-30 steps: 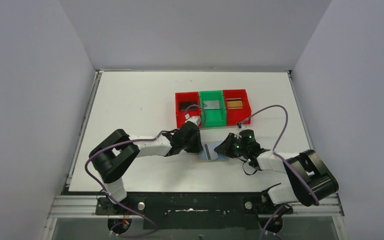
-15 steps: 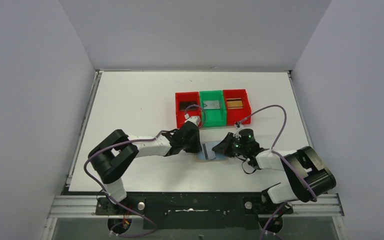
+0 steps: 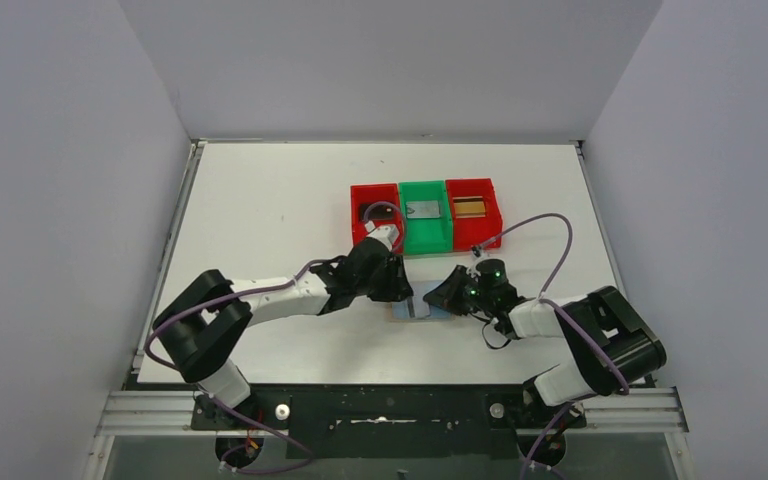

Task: Take the credit cards out of the card holder

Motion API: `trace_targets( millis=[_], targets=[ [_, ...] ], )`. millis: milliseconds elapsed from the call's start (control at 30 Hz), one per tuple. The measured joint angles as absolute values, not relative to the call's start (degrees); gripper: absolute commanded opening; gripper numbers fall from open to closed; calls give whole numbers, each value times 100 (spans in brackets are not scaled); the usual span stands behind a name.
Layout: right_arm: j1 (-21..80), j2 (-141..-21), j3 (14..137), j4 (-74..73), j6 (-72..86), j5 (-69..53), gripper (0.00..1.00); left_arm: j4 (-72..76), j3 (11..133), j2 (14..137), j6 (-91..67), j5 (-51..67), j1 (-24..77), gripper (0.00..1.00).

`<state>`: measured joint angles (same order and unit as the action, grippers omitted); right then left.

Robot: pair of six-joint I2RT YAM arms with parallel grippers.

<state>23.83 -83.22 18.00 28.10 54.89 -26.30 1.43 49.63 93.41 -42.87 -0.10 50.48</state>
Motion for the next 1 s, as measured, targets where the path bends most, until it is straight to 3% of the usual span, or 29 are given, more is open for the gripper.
trace_targets(
  millis=[433,667,733,933,1000],
  targets=[
    [2628,-8479,1785,3079,5795,-2346,13,1070,4748,10001,-4622,880,5048,34],
    [2617,-8482,1776,3144,5769,-2445,23,1033,4740,10020,-4589,825,5054,28],
    [2598,-8482,1776,3170,5769,-2480,21,993,4740,10022,-4584,779,5059,27],
    [2567,-8482,1726,3164,5758,-2484,1,899,4740,9992,-4587,550,5107,25],
    [2547,-8482,1712,3166,5752,-2486,0,856,4740,9979,-4587,495,5111,24]
  ],
)
